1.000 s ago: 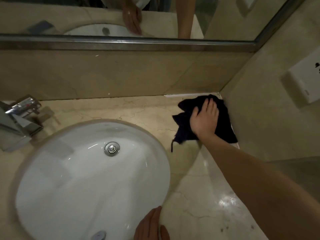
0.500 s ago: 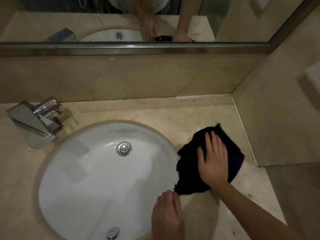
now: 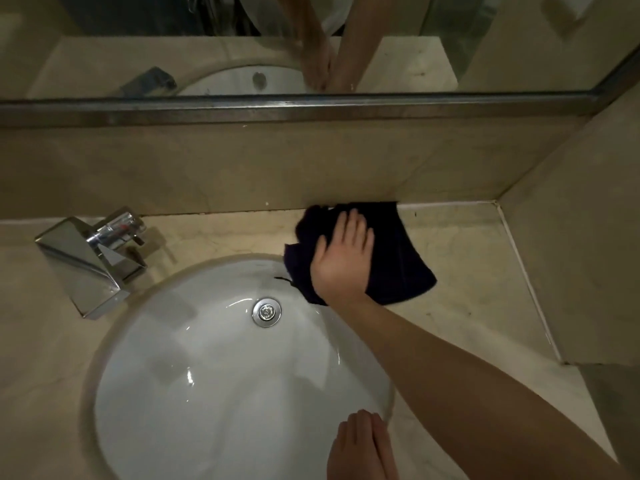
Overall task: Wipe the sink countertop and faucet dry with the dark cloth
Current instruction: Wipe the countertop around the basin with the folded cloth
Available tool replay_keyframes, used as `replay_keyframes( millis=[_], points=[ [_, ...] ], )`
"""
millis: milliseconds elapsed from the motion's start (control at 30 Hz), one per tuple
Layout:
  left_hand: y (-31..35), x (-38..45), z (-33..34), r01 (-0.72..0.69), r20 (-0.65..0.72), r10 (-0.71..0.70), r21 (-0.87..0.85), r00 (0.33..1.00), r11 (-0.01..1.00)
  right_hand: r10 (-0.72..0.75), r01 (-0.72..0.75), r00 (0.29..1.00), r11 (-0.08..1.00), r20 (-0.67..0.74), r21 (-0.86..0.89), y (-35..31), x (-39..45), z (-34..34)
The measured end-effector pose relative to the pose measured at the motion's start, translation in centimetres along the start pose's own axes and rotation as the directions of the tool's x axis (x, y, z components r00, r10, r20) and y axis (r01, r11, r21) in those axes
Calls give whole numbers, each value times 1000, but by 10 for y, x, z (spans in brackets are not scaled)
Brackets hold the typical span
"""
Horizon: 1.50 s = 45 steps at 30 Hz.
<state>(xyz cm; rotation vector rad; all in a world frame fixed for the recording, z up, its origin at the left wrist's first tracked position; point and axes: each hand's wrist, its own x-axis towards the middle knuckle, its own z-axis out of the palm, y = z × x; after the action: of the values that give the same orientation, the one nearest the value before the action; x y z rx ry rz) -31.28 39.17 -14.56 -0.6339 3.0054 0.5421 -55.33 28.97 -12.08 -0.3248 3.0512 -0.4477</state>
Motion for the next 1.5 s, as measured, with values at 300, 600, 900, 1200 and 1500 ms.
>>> replay_keyframes(
  millis=[300, 600, 900, 1200, 1500],
  points=[
    [7, 4, -17, -3, -184, -13, -83, 983, 997, -19, 19, 1000, 1000, 11, -15, 133, 5, -42],
    [5, 1, -9, 0, -118, -22, -182, 993, 983, 241, -245, 969, 966, -55, -83, 182, 21, -62],
    [6, 4, -24, 130, -37, -158, -401, 987, 907, -148, 154, 986, 985, 74, -79, 93, 14, -28],
    [15, -6, -30, 171, -48, -210, -415, 977, 893, 4, -2, 999, 999, 35, -54, 216, -54, -65],
    [15, -9, -36, 210, -27, -260, -510, 965, 834, -6, 6, 1000, 1000, -5, -25, 169, -158, -53]
  ],
)
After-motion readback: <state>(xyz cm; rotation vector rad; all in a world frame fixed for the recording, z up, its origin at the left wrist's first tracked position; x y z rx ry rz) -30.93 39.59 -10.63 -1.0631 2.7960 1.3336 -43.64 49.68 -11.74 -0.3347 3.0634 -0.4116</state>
